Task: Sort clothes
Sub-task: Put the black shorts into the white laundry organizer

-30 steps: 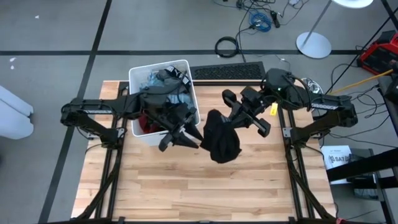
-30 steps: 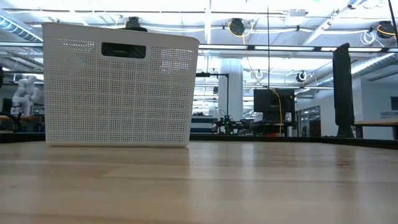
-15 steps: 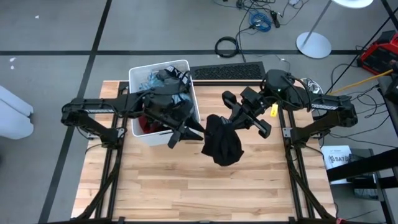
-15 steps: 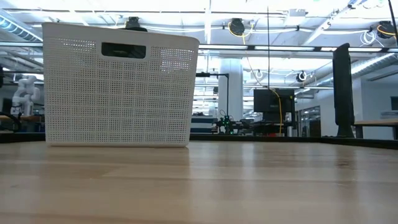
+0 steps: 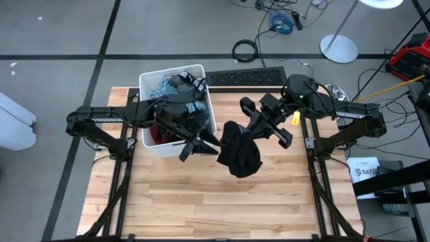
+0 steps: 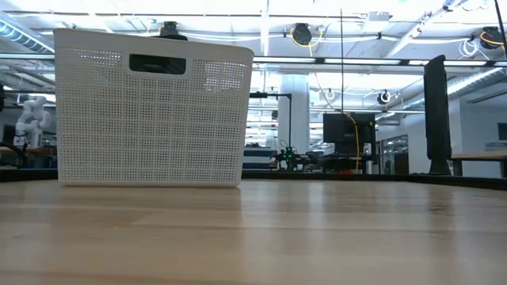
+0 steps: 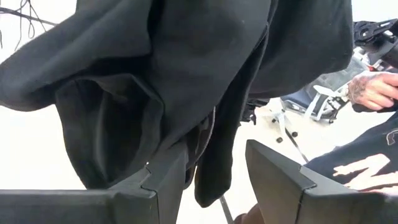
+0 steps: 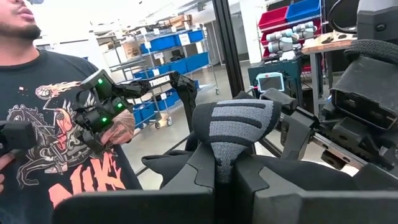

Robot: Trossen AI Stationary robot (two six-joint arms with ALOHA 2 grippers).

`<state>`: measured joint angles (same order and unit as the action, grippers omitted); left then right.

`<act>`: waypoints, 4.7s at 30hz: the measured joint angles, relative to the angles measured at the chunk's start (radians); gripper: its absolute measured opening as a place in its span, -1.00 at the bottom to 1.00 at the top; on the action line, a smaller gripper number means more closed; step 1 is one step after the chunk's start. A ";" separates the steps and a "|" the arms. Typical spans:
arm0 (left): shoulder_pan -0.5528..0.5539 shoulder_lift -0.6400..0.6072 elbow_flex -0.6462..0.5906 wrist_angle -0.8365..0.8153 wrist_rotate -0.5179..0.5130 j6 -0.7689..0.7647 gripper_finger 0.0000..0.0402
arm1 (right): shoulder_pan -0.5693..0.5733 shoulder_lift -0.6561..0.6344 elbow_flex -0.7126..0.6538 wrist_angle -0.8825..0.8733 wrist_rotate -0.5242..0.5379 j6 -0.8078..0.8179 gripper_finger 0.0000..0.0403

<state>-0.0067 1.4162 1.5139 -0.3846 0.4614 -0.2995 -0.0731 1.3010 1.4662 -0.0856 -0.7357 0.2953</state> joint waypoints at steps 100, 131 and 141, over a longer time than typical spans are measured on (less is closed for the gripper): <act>0.048 -0.152 0.000 0.171 -0.338 -0.010 -0.99 | -0.157 -0.058 0.001 0.069 -0.173 0.128 -0.68; 0.063 -0.150 0.000 -0.098 -0.280 -0.140 -0.94 | -0.154 -0.152 0.000 -0.053 -0.187 0.126 -0.82; 0.064 -0.150 0.000 -0.104 -0.306 -0.129 -0.93 | -0.154 -0.235 0.000 -0.145 -0.126 0.025 -0.98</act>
<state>0.0578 1.2659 1.5139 -0.4887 0.1559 -0.4285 -0.2276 1.0663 1.4666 -0.2309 -0.8616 0.3205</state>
